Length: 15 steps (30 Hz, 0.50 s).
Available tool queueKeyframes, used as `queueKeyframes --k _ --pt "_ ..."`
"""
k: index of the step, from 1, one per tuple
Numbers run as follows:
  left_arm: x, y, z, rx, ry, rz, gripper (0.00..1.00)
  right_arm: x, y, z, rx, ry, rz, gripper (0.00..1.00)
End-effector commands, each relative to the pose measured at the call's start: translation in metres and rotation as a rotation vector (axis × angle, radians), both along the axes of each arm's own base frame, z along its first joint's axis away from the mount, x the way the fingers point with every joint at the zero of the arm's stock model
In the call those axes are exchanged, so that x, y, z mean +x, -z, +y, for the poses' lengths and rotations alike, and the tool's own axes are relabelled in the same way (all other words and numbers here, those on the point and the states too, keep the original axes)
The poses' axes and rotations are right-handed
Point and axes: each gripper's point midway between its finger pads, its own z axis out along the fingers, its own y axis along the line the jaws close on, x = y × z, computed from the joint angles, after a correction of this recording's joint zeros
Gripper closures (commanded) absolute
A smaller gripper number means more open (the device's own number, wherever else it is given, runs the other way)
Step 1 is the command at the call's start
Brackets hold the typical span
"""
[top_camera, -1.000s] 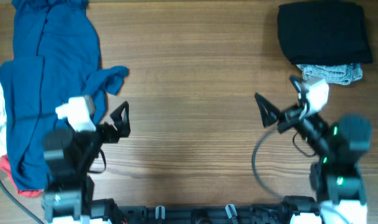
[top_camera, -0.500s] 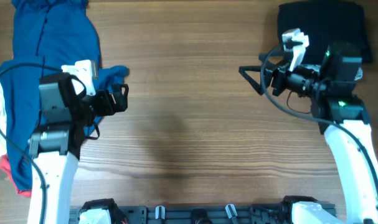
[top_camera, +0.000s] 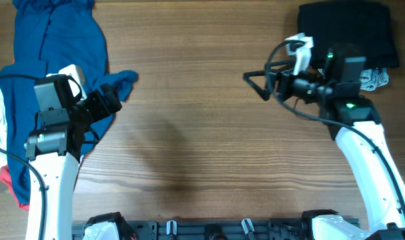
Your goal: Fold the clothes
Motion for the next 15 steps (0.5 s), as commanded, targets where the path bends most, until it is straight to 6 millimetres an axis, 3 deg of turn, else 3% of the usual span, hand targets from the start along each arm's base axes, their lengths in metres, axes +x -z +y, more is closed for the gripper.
queueKeyframes --k 1,8,15 --pt "0.004 0.011 0.023 0.055 -0.103 0.055 0.03 0.016 0.012 -0.001 -0.136 0.126 -0.009 0.04" --pt "0.010 0.051 0.016 -0.007 -0.083 0.175 0.05 0.012 0.026 0.020 -0.187 0.105 0.007 0.11" --pt "0.024 0.091 0.008 0.027 -0.009 0.251 0.07 0.019 0.049 0.021 -0.204 0.126 0.074 0.11"
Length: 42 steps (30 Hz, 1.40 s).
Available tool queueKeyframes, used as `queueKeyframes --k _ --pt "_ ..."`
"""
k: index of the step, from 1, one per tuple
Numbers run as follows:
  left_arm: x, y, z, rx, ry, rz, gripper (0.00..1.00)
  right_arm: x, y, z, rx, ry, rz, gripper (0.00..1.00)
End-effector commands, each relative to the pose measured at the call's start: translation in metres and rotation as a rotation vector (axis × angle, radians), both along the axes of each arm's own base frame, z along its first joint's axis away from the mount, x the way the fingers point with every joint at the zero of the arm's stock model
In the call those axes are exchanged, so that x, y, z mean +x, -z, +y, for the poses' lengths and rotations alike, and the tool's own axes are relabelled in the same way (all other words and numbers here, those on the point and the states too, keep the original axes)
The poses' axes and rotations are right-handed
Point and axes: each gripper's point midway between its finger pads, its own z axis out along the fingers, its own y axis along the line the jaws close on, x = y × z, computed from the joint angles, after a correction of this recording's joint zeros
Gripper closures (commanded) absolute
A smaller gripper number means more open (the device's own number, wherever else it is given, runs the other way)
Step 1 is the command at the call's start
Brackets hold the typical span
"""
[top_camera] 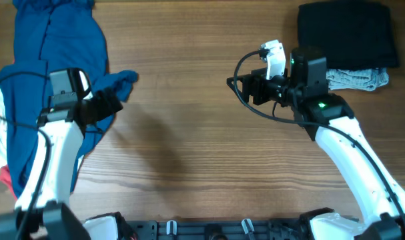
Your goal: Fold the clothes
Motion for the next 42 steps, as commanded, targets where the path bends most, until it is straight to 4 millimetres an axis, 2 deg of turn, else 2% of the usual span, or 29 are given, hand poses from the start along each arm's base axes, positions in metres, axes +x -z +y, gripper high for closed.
queueKeyframes --k 1,5,11,13,23,27,30,35,36,38,42 --pt "0.015 0.013 -0.005 0.014 0.043 0.011 0.09 0.012 0.008 -0.004 -0.024 0.049 0.019 0.11" --pt "0.014 0.028 0.000 0.029 0.024 0.052 0.15 0.020 0.021 -0.009 -0.054 0.078 0.032 0.11" --pt "0.006 0.030 0.020 0.144 -0.028 0.095 0.14 0.027 0.031 -0.008 -0.062 0.086 0.038 0.11" --pt "0.004 0.033 0.020 0.145 -0.028 0.107 0.15 0.029 0.032 -0.008 -0.061 0.086 0.034 0.11" --pt "-0.003 0.086 0.016 0.146 0.001 0.253 0.25 0.033 0.033 -0.010 -0.074 0.102 0.021 0.10" --pt "-0.004 0.093 0.019 0.163 -0.005 0.273 0.37 0.033 0.034 -0.010 -0.074 0.102 0.023 0.10" --pt "-0.004 0.091 0.030 0.222 -0.028 0.275 0.54 0.033 0.035 -0.010 -0.074 0.103 0.027 0.11" --pt "0.000 0.090 0.038 0.263 -0.047 0.262 0.67 0.033 0.035 -0.010 -0.074 0.103 0.029 0.11" --pt "0.001 0.091 0.038 0.263 -0.047 0.257 0.75 0.033 0.035 -0.010 -0.074 0.103 0.029 0.10" --pt "0.006 0.091 0.038 0.262 -0.058 0.237 0.96 0.033 0.035 -0.010 -0.074 0.103 0.029 0.10" --pt "0.012 0.074 0.035 0.240 -0.115 0.219 0.96 0.033 0.035 -0.010 -0.074 0.103 0.027 0.11"
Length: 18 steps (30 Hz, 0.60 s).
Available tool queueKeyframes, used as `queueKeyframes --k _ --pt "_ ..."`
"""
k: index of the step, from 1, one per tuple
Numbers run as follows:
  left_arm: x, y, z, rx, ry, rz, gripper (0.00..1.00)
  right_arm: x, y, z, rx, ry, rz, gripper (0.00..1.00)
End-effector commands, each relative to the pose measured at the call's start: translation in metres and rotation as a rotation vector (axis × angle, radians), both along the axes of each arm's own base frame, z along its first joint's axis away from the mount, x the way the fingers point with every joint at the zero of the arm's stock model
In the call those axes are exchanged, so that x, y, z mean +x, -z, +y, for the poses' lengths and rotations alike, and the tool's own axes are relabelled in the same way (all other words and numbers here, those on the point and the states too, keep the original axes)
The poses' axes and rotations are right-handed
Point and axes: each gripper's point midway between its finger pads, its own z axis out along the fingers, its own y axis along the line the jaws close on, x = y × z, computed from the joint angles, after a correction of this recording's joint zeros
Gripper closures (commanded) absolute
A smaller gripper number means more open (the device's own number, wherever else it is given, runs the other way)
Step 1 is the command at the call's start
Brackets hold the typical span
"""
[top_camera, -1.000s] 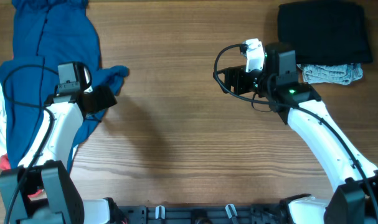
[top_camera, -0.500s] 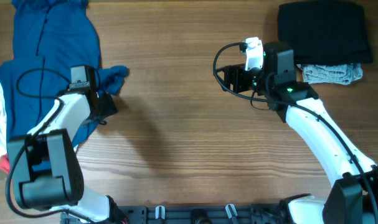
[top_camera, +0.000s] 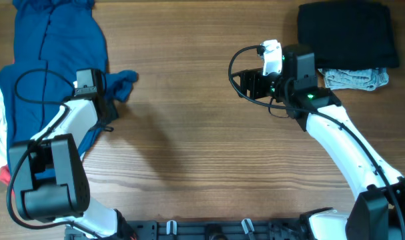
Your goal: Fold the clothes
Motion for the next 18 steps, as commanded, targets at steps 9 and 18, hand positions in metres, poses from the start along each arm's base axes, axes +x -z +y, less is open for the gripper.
queueKeyframes --k 9,18 --pt "0.053 -0.181 -0.055 0.018 0.081 -0.234 0.96 0.004 -0.009 0.008 0.054 -0.007 -0.002 0.16" --pt "0.049 -0.312 -0.082 0.026 0.145 -0.582 0.96 -0.004 -0.025 0.011 0.111 -0.004 0.007 0.16"
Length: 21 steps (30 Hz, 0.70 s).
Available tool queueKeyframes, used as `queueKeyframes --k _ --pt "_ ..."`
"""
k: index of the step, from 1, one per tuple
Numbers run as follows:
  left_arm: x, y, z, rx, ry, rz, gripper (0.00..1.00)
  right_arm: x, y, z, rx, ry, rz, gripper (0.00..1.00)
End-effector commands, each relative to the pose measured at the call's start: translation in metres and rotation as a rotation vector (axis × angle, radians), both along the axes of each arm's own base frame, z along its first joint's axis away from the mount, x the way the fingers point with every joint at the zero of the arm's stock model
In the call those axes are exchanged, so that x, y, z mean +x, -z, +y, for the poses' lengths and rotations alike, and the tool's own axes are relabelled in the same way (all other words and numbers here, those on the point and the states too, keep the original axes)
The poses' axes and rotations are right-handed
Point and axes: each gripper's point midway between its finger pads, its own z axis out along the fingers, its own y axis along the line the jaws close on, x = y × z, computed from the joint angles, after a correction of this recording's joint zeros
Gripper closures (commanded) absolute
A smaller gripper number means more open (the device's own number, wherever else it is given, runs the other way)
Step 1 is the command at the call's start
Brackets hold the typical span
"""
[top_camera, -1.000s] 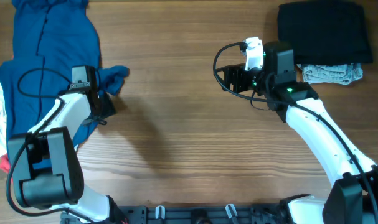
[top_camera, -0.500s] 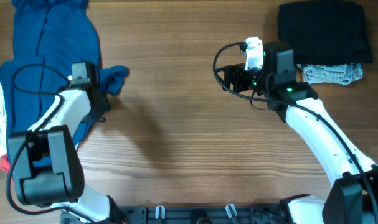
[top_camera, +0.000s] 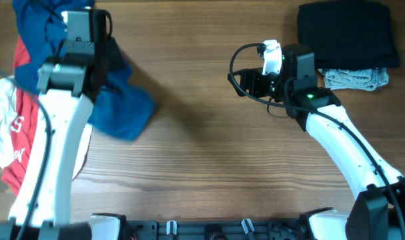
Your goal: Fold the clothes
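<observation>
My left arm is raised high over the table's left side. Its gripper (top_camera: 103,61) is mostly hidden under the wrist and is shut on a blue garment (top_camera: 124,112), which hangs bunched below it. A red and white garment (top_camera: 14,137) lies uncovered at the left edge. More blue cloth (top_camera: 35,30) sits at the back left. My right gripper (top_camera: 237,83) hovers over bare wood right of centre, open and holding nothing.
A folded black garment (top_camera: 347,32) lies at the back right with a crumpled grey cloth (top_camera: 357,78) just in front of it. The wooden table (top_camera: 209,167) stretches between the two arms. The arm bases stand at the front edge.
My left arm has risen and lifted the blue garment off the table. The garment now hangs bunched, and the red and white garment beneath it shows. The right arm has not moved.
At first my left gripper was at the right lobe of the flat blue garment, and my right gripper was by the black stack. The right arm then stood further left, off the grey cloth. The left gripper lay low on the blue cloth's edge, and now holds it aloft.
</observation>
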Motion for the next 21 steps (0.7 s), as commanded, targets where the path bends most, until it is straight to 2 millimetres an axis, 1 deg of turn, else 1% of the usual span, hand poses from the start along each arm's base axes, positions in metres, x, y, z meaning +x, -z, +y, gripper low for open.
queueKeyframes --k 1,3,4,6,7,8,11,12,13,16,17,18,19,21 --pt "-0.013 -0.046 0.000 -0.013 -0.008 -0.131 0.96 -0.002 -0.024 0.004 0.042 -0.009 -0.032 0.16" --pt "-0.018 -0.062 -0.002 -0.032 0.004 -0.183 0.96 -0.003 -0.027 0.004 0.043 -0.009 -0.038 0.16" --pt "-0.019 -0.071 -0.007 -0.055 0.024 -0.215 0.96 -0.004 -0.029 0.004 0.045 -0.010 -0.043 0.16" --pt "-0.020 -0.100 -0.024 -0.119 0.097 -0.322 0.96 -0.006 -0.035 0.005 0.052 -0.021 -0.058 0.16" --pt "-0.021 -0.110 -0.029 -0.136 0.119 -0.360 0.96 -0.007 -0.038 0.006 0.058 -0.028 -0.063 0.16" --pt "-0.022 -0.128 -0.038 -0.174 0.153 -0.427 0.96 -0.010 -0.042 0.007 0.070 -0.040 -0.068 0.16" --pt "-0.029 -0.182 -0.073 -0.280 0.296 -0.621 0.96 -0.020 -0.060 0.005 0.105 -0.062 -0.087 0.16" --pt "-0.031 -0.193 -0.081 -0.308 0.321 -0.657 0.96 -0.022 -0.065 0.003 0.110 -0.062 -0.094 0.16" --pt "-0.034 -0.209 -0.095 -0.346 0.377 -0.712 0.96 -0.025 -0.072 -0.001 0.114 -0.056 -0.107 0.16" --pt "-0.042 -0.244 -0.139 -0.426 0.549 -0.835 0.96 -0.035 -0.094 -0.011 0.114 -0.041 -0.157 0.16" --pt "-0.045 -0.254 -0.153 -0.450 0.607 -0.871 0.96 -0.039 -0.102 -0.015 0.111 -0.038 -0.180 0.16" --pt "-0.050 -0.262 -0.173 -0.481 0.680 -0.902 0.96 -0.043 -0.110 -0.020 0.111 -0.030 -0.197 0.16" --pt "-0.054 -0.267 -0.187 -0.503 0.729 -0.920 0.96 -0.049 -0.118 -0.025 0.110 -0.019 -0.216 0.16" --pt "-0.061 -0.269 -0.210 -0.535 0.791 -0.926 0.96 -0.057 -0.129 -0.036 0.105 0.010 -0.239 0.16"
